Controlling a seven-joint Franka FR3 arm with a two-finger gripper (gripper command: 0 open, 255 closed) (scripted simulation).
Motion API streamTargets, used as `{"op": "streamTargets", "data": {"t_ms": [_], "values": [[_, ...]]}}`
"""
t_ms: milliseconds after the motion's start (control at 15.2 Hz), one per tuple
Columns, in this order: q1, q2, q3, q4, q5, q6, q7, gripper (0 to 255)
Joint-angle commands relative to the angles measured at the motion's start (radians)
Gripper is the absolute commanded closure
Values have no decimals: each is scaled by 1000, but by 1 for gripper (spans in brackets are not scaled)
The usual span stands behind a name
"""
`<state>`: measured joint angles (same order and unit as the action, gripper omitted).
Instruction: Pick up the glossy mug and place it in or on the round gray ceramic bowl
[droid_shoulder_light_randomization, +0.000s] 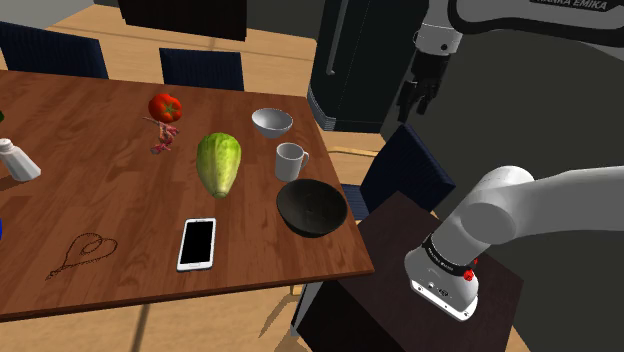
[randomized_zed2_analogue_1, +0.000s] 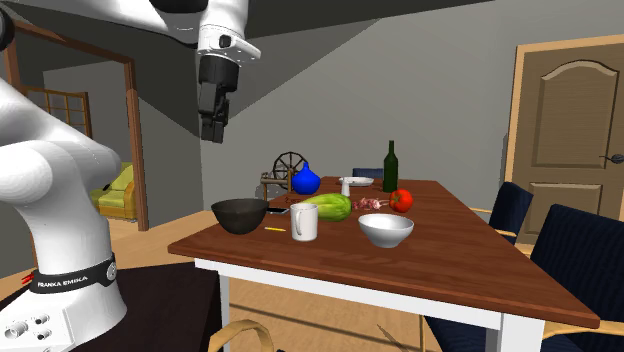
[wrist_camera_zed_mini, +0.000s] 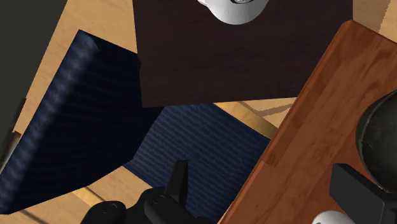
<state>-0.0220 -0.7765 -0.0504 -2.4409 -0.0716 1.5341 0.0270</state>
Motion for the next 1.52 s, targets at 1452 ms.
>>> {"op": "streamTargets", "data": {"t_ms": [1452], "values": [[103,648,274,162,69,556,377,0]]}}
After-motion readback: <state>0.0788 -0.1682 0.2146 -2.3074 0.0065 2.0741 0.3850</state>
